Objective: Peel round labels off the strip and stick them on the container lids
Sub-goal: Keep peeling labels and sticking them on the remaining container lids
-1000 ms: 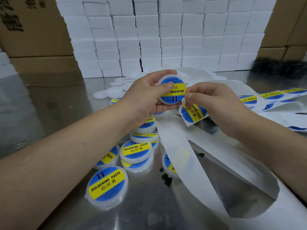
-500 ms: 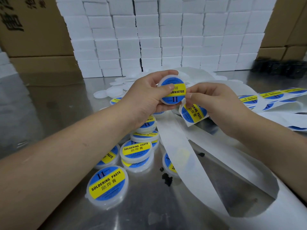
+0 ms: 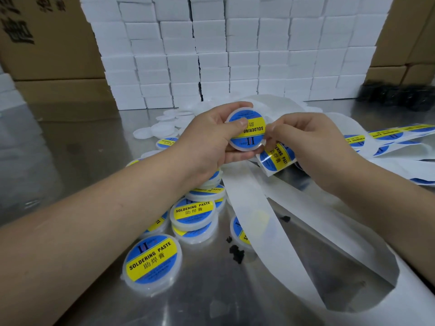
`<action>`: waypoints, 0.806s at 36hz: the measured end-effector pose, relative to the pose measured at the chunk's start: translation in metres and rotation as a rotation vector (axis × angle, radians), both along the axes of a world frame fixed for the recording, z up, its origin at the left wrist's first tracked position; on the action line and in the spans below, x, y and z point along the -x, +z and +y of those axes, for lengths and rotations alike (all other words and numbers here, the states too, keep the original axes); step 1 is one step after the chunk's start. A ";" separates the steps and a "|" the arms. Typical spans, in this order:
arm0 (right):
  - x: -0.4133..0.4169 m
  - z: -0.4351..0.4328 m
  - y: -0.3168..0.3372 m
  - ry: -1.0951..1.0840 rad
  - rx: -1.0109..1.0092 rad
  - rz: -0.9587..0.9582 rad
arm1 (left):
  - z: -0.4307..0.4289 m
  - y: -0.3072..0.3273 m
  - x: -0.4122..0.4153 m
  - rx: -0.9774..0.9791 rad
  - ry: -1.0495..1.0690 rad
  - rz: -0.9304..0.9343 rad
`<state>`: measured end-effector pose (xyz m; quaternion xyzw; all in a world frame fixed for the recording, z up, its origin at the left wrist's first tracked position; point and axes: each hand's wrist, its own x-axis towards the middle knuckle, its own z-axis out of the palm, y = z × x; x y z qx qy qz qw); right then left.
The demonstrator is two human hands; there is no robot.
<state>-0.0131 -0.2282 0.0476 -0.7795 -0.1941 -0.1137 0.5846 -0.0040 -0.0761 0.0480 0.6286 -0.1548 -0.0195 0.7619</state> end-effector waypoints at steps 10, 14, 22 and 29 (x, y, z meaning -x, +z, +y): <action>-0.007 -0.005 -0.005 -0.180 0.109 -0.083 | -0.005 0.003 0.004 0.052 0.014 0.010; -0.005 -0.006 -0.006 -0.202 0.157 -0.126 | -0.004 0.007 0.007 -0.024 0.093 -0.073; -0.006 -0.004 -0.007 -0.106 0.282 -0.152 | -0.013 -0.004 0.014 -0.474 0.223 -0.370; -0.007 -0.003 -0.009 -0.125 0.335 -0.221 | -0.012 -0.003 0.011 -0.581 0.294 -0.450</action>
